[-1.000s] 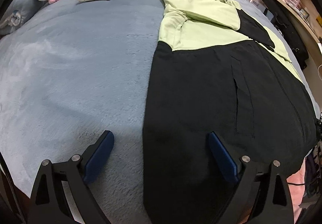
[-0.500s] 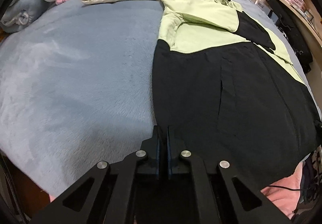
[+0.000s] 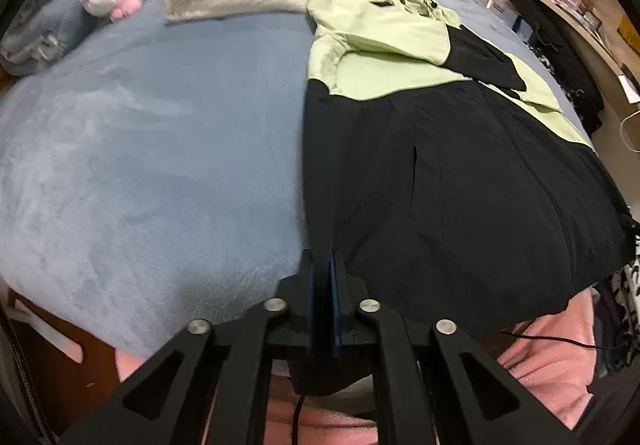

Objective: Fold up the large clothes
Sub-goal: 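Grasp the black hem with the left tool while the right tool grasps it too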

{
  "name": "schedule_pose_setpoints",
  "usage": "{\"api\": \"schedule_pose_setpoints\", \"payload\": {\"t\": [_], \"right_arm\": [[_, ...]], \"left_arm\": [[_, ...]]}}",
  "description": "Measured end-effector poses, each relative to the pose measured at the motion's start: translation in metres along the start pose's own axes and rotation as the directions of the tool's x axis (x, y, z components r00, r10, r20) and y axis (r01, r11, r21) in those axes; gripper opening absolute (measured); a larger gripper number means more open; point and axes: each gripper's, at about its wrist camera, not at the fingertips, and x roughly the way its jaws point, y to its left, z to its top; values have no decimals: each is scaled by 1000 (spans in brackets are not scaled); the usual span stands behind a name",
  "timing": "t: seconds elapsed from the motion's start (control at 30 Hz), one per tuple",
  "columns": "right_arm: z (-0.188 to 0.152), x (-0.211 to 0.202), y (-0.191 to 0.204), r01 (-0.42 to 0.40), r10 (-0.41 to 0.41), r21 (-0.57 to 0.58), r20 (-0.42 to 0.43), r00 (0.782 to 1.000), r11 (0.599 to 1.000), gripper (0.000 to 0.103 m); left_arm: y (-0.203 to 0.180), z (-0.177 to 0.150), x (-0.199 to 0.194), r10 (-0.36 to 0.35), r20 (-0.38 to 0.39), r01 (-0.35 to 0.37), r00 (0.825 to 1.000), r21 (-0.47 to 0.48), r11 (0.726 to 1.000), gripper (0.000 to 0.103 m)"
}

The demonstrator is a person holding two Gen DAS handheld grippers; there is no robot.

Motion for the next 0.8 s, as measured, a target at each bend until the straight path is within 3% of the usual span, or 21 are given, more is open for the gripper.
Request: {"api": "schedule_pose_setpoints", "payload": {"t": [0.07, 0.23, 0.3, 0.47, 0.57, 0.63, 0.67, 0.7, 0.77, 0.8], "right_arm": [[-2, 3, -4, -10, 10, 12, 1, 1000, 1000, 4], [-4, 5, -11, -51, 51, 41, 1, 999, 998, 5], [-6, 7, -17, -73, 74, 67, -9, 997, 995, 9], [-14, 13, -33, -123, 127, 133, -22, 992, 983, 14], [-20, 20, -44, -135, 143, 181, -30, 989, 974, 28], [-23, 26, -49, -163, 172, 202, -31, 985, 966, 31], [-24, 28, -51, -177, 187, 212, -29, 982, 961, 31], [-24, 30, -54, -200, 211, 228, -24, 977, 953, 32], [-23, 33, -57, -246, 257, 258, -10, 966, 934, 34], [-22, 34, -57, -257, 269, 267, -8, 963, 929, 36]], "left_arm": [[10, 0, 7, -15, -26, 14, 1000, -22, 1000, 19], [28, 2, 14, -133, -35, 131, 990, -69, 989, 36], [29, 3, 17, -172, -36, 170, 984, -64, 983, 55], [13, -1, 28, -168, -51, 168, 985, 6, 986, 74], [-1, -1, 34, -140, -48, 142, 989, 56, 988, 78], [-6, 0, 36, -136, -40, 138, 990, 58, 989, 78], [-7, 0, 35, -137, -33, 139, 990, 54, 989, 69], [-8, 1, 34, -143, -27, 144, 989, 52, 988, 46], [-9, 1, 34, -145, -32, 146, 989, 42, 988, 14], [-8, 1, 33, -150, -36, 151, 988, 27, 988, 10]]}}
